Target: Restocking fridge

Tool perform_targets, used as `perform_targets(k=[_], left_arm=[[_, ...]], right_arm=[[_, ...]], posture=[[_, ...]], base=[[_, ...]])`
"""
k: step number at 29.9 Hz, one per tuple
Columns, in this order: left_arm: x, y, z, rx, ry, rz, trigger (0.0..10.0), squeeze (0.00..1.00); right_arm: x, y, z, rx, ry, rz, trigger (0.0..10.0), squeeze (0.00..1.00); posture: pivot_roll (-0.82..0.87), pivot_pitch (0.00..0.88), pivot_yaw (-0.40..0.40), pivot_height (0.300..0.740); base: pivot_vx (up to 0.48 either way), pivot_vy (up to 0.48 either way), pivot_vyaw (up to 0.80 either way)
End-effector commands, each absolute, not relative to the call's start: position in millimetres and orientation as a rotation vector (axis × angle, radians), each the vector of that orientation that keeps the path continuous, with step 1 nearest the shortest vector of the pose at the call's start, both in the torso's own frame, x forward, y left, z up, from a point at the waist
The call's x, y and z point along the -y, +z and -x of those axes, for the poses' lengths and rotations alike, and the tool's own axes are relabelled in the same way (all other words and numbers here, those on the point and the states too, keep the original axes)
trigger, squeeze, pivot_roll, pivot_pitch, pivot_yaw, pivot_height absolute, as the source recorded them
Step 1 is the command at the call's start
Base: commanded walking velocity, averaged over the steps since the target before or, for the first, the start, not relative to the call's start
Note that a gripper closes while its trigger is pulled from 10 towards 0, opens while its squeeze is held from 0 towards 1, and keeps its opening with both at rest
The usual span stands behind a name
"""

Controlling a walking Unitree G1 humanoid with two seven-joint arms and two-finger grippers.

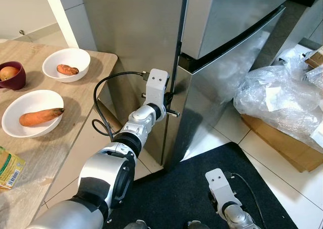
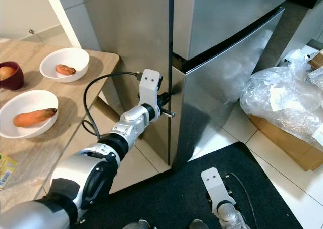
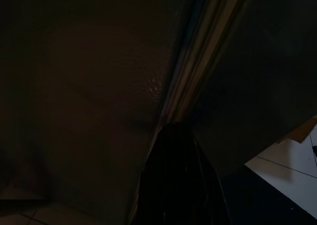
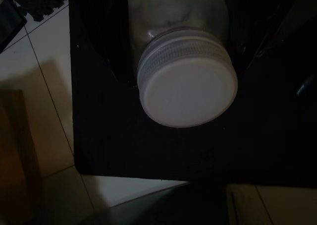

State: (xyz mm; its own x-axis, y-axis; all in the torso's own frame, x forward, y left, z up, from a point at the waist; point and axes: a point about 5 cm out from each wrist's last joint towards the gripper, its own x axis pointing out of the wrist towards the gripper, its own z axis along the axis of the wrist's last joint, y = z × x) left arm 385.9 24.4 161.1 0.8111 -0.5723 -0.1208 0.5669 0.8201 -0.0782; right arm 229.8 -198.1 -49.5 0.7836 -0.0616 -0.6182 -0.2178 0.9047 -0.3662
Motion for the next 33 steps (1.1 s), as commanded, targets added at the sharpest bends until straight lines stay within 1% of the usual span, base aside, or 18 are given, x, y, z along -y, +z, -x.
perform_targets(k=[1,12,33], left_arm=[[18,164,-370,-0.140,-0.776,0.036,10.0,0.00],[22,163,-368,-0.141,-0.790,0.037,10.0,0.00],[39,162,-359,-0.141,-0.844,0.051,10.0,0.00]], right_arm=[[200,-55,-221,-0.695,0.078,0.427,10.0,0.00],[200,-54,-222,-0.693,0.078,0.425,10.0,0.00],[201,-53,-223,-0.691,0.073,0.425,10.0,0.00]], posture=[[-0.15,0.184,0.039,0.740],[-0.15,0.185,0.038,0.740],[-0.16,0.180,0.040,0.740]], base=[[0.000,0.000,0.00],[0.000,0.000,0.00],[0.000,0.000,0.00]])
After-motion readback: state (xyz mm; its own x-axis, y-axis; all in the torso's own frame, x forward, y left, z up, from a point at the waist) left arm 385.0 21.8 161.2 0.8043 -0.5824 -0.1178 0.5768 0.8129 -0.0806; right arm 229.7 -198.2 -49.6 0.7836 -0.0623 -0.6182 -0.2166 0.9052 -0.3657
